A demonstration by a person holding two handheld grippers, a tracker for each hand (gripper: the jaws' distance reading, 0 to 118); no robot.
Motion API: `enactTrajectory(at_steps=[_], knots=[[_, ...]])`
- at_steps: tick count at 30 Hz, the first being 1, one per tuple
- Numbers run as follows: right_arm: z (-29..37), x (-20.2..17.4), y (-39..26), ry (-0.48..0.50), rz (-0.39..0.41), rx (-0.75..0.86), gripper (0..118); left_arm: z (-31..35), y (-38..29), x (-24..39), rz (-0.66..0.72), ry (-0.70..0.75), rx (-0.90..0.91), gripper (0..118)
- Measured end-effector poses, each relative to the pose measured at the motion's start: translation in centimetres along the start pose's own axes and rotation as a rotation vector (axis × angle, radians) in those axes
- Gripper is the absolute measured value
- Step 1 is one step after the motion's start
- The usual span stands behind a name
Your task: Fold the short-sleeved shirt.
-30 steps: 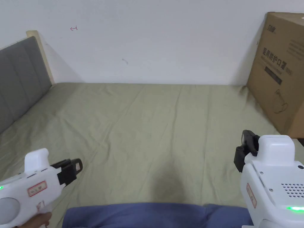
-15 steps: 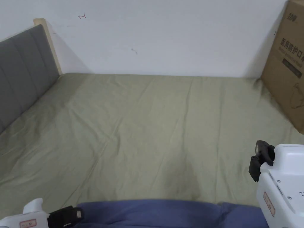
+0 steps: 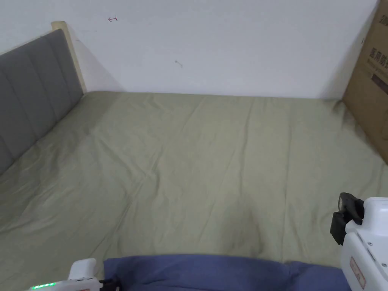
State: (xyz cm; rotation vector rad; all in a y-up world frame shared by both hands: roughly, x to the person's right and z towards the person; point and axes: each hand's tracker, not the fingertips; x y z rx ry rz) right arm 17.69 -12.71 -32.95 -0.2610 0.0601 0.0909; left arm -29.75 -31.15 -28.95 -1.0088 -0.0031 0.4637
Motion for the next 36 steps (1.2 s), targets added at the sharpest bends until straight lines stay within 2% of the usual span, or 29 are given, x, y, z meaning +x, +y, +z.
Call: enactTrajectory(at_steps=[3,10,15,18,21,27,32,36], knots=[[0.0,0.2,0.0,0.002,-0.003,-0.001,0,0.7,0.0,1.5,-0.074,0.023,0.044,8],[-0.2,0.9,0.7,-0.001,-0.008,0.012,0,7.3,2.6,-0.6,-0.023,0.024,0.182,7],[0.1,1.4,1.2,-0.004,-0.014,0.035,0,10.6,3.6,-3.8,0.005,0.131,0.218,7],[0.3,1.7,1.5,-0.004,-0.017,0.044,0,12.1,3.5,-3.7,0.000,0.161,0.212,7],[0.5,2.1,1.4,-0.003,-0.014,0.047,0,12.6,3.5,-1.7,-0.010,0.132,0.214,7],[0.8,3.0,1.3,-0.007,-0.027,0.047,0,10.9,3.2,6.1,-0.102,-0.016,0.157,7],[1.2,3.4,1.0,-0.006,-0.027,0.047,0,5.8,2.1,11.1,-0.159,-0.132,0.067,7],[1.4,3.9,0.7,-0.009,-0.029,0.040,0,1.2,0.9,14.8,-0.162,-0.142,-0.001,7]])
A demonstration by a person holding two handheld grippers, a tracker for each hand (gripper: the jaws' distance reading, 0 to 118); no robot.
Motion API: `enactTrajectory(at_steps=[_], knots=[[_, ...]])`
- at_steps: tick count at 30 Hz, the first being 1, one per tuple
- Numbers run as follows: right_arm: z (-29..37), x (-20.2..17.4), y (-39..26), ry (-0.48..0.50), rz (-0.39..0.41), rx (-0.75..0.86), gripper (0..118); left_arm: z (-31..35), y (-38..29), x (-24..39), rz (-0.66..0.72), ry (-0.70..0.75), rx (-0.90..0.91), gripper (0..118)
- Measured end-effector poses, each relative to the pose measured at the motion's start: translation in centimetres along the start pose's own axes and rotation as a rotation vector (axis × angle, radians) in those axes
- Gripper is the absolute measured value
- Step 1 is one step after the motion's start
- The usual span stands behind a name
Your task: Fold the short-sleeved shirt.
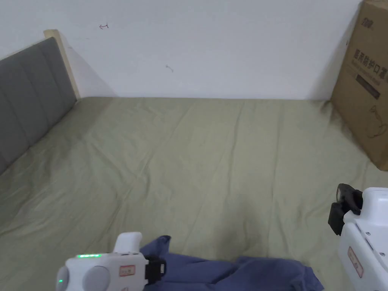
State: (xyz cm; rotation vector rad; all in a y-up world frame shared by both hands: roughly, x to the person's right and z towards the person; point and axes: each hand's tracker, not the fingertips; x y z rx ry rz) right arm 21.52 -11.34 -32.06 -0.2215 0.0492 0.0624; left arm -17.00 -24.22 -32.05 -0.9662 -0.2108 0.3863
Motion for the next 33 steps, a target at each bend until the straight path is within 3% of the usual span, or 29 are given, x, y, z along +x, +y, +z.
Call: enactTrajectory(at_steps=[8,10,12,13,16,20,23,24,27,33], knots=[[0.2,1.2,-0.5,-0.022,-0.008,-0.013,0,-6.1,-1.6,1.5,0.058,0.050,-0.133,12],[0.2,1.4,-0.6,-0.028,-0.008,-0.015,0,-5.6,-1.4,1.5,0.096,0.008,-0.127,43],[0.2,1.6,-0.6,-0.030,-0.011,-0.017,0,-4.4,-1.0,1.8,0.133,-0.059,-0.093,91],[0.1,1.6,-0.5,-0.030,-0.012,-0.019,0,-3.4,-0.8,2.0,0.130,-0.072,-0.057,100],[0.2,1.7,-0.4,-0.030,-0.008,-0.017,0,0.3,0.3,2.1,0.112,-0.093,0.098,100],[0.4,1.6,-0.2,-0.026,-0.013,-0.007,0,4.3,1.3,1.1,0.039,0.058,0.314,100],[0.4,1.4,-0.1,-0.020,-0.013,-0.004,0,5.7,1.3,-0.3,0.015,0.197,0.394,97],[0.4,1.4,-0.1,-0.018,-0.012,-0.004,0,5.6,1.2,-1.0,0.015,0.230,0.413,83],[0.4,1.4,-0.1,-0.016,-0.016,-0.006,0,5.4,0.3,-2.7,0.019,0.222,0.425,1],[0.4,1.3,-0.2,-0.014,-0.018,-0.010,0,1.6,-2.5,-2.7,-0.045,0.238,0.283,0]])
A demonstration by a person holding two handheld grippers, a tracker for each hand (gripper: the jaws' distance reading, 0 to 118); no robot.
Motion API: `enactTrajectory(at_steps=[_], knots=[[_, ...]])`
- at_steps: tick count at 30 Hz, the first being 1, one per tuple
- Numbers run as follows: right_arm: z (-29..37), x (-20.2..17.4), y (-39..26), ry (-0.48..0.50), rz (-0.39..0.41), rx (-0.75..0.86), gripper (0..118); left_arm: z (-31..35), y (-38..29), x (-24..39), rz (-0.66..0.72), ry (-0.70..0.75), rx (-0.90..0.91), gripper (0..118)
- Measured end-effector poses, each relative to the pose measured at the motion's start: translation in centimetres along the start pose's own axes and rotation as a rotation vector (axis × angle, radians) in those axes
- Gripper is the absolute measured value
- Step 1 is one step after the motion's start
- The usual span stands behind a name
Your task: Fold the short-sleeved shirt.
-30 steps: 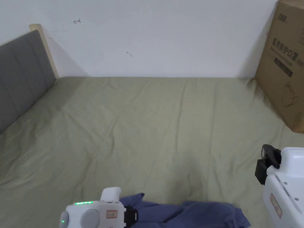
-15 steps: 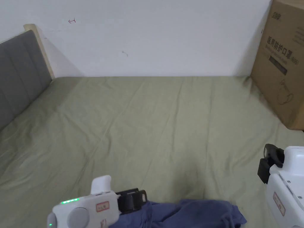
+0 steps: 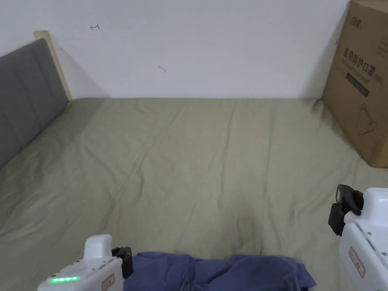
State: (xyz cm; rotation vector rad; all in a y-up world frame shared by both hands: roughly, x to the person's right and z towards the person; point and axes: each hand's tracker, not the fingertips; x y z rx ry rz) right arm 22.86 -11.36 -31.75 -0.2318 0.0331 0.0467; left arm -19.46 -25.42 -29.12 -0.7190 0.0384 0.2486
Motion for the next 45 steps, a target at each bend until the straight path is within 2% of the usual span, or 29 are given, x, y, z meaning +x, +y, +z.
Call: enactTrajectory(at_steps=[9,11,16,23,29,30,31,32,33,34,35,38,41,42,45], knots=[[0.1,0.4,-0.2,-0.007,0.007,-0.003,0,-4.3,-4.8,7.2,-0.201,-0.102,-0.182,0],[0.0,0.7,-0.2,-0.010,0.005,-0.007,0,-5.4,-5.5,8.2,-0.207,-0.123,-0.249,0],[-0.1,0.9,0.5,-0.016,0.014,-0.002,0,-5.7,-5.9,9.4,-0.212,-0.122,-0.243,0],[-0.4,0.7,1.2,-0.008,0.004,0.015,0,-2.4,-2.2,5.1,-0.019,-0.206,-0.148,0],[-0.3,0.0,1.0,0.006,0.000,0.013,0,-0.4,1.4,-2.7,0.273,-0.329,-0.131,1],[-0.3,0.0,1.0,0.011,-0.003,0.010,0,-0.3,1.5,-4.1,0.326,-0.342,-0.130,10],[-0.4,-0.1,0.9,0.013,-0.004,0.008,0,-0.4,1.6,-5.2,0.368,-0.354,-0.145,28],[-0.4,-0.2,0.8,0.016,-0.005,0.005,0,-0.7,1.6,-6.1,0.400,-0.349,-0.173,54],[-0.4,-0.2,0.8,0.018,-0.004,0.003,0,-1.1,1.5,-6.9,0.418,-0.335,-0.202,90],[-0.4,-0.3,0.7,0.017,-0.004,0.001,0,-1.3,1.3,-7.5,0.429,-0.312,-0.230,106],[-0.3,-0.3,0.6,0.018,-0.006,0.001,0,-1.5,1.0,-7.6,0.433,-0.265,-0.230,110],[-0.3,-0.4,0.6,0.020,-0.013,-0.001,0,-2.4,0.0,-8.5,0.429,-0.245,-0.241,110],[-0.4,-0.3,0.5,0.019,-0.011,-0.010,0,-3.9,-0.9,-8.5,0.442,-0.252,-0.327,107],[-0.4,-0.3,0.4,0.017,-0.009,-0.011,0,-4.3,-1.2,-8.4,0.439,-0.261,-0.342,98],[-0.5,-0.1,0.3,0.011,-0.009,-0.013,0,-5.4,-2.3,-7.0,0.414,-0.252,-0.370,52]])
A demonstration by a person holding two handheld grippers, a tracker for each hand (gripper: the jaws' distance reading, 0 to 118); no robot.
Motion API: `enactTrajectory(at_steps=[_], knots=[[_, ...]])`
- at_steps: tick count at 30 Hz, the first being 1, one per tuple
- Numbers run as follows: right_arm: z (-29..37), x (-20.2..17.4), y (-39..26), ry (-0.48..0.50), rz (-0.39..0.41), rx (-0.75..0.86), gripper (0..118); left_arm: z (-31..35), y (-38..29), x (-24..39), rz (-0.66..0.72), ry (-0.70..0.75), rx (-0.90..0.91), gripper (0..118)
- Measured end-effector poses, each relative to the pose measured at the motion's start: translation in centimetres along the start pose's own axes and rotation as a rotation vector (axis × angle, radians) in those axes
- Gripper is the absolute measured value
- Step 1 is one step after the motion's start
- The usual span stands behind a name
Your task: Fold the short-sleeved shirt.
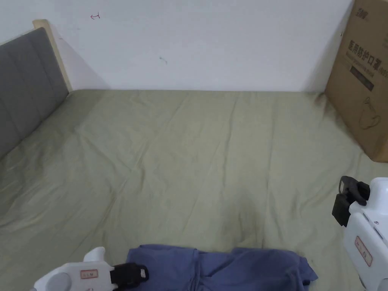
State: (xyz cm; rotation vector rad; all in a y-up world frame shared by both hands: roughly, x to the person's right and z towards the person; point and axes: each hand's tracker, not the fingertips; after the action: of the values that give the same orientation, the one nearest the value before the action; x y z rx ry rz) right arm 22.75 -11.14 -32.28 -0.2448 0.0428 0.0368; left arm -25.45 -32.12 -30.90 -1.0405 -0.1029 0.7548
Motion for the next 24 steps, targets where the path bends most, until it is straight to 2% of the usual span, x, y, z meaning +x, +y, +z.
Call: enactTrajectory(at_steps=[1,2,3,6,10,21,24], knots=[[0.0,0.1,0.0,-0.002,-0.002,-0.003,0,-0.6,-0.4,0.4,-0.041,0.044,-0.012,47],[0.0,0.2,0.0,-0.006,-0.006,-0.006,0,-0.9,-0.7,0.6,-0.077,0.048,0.003,37],[0.0,0.3,0.0,-0.008,-0.010,-0.011,0,-0.8,-0.8,0.7,-0.082,0.043,0.014,20],[0.2,0.4,0.0,-0.008,-0.009,-0.006,0,-0.9,-0.6,0.9,-0.048,0.026,0.015,16],[0.1,0.4,0.2,-0.008,-0.002,-0.003,0,1.0,-1.0,2.6,-0.192,0.078,0.081,14],[0.3,-0.3,0.5,0.020,-0.006,0.013,0,9.6,0.8,1.1,-0.274,0.239,0.194,14],[0.4,-0.4,0.6,0.027,-0.008,0.016,0,11.2,1.2,2.4,-0.323,0.286,0.228,14]])
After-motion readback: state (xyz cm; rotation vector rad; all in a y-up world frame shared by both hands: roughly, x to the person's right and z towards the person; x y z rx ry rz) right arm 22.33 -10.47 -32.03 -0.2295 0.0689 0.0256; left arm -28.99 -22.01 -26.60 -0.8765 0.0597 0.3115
